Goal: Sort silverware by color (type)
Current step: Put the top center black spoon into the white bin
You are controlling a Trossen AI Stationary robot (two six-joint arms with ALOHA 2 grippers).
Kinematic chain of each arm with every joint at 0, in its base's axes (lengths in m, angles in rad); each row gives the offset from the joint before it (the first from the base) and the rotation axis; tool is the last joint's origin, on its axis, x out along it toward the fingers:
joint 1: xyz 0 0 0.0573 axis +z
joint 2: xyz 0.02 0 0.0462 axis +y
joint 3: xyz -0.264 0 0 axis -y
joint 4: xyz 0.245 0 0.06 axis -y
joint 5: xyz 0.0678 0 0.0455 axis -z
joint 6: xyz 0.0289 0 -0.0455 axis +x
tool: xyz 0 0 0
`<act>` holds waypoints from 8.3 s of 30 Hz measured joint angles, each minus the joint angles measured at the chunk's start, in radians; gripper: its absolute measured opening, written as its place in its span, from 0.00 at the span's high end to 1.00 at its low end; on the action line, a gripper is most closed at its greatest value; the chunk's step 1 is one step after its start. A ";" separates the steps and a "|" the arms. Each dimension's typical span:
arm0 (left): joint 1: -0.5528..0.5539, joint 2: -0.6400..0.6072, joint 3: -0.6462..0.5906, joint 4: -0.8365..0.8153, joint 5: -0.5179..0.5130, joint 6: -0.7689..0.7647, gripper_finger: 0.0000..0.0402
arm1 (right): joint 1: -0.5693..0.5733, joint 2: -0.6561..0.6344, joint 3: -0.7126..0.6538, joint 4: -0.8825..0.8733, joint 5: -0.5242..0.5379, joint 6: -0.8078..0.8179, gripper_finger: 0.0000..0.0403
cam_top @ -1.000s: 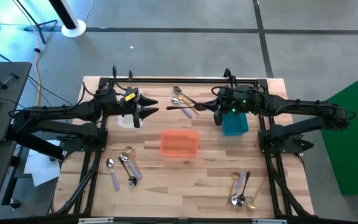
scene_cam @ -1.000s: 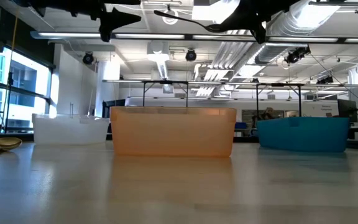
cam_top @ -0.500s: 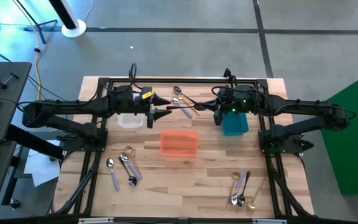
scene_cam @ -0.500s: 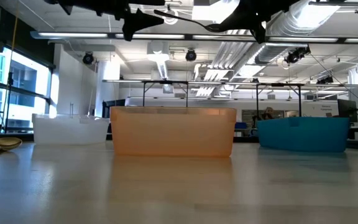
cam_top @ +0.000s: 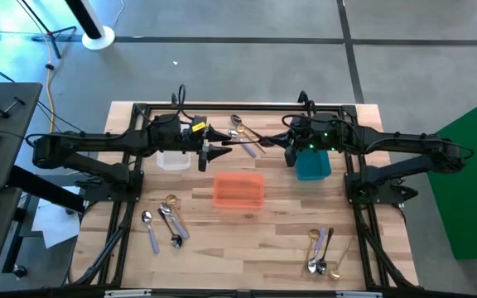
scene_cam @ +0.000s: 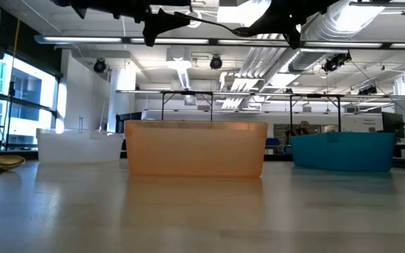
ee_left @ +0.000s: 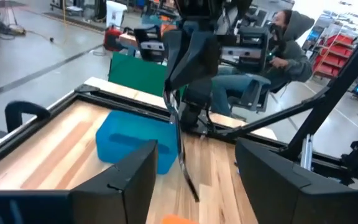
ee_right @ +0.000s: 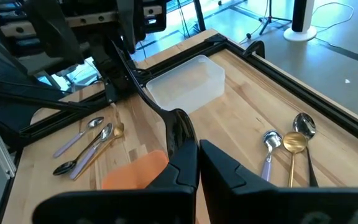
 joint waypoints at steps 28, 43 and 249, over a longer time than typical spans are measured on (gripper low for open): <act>0.001 0.008 0.000 0.002 -0.015 0.032 0.87 | 0.000 0.000 0.000 0.000 0.000 0.001 1.00; 0.022 0.008 0.000 -0.008 -0.009 -0.002 0.99 | 0.000 0.000 0.000 -0.001 0.000 -0.002 1.00; 0.065 -0.473 -0.440 -0.966 -0.485 -0.721 0.97 | 0.010 -0.094 -0.002 -0.029 -0.111 -0.156 0.50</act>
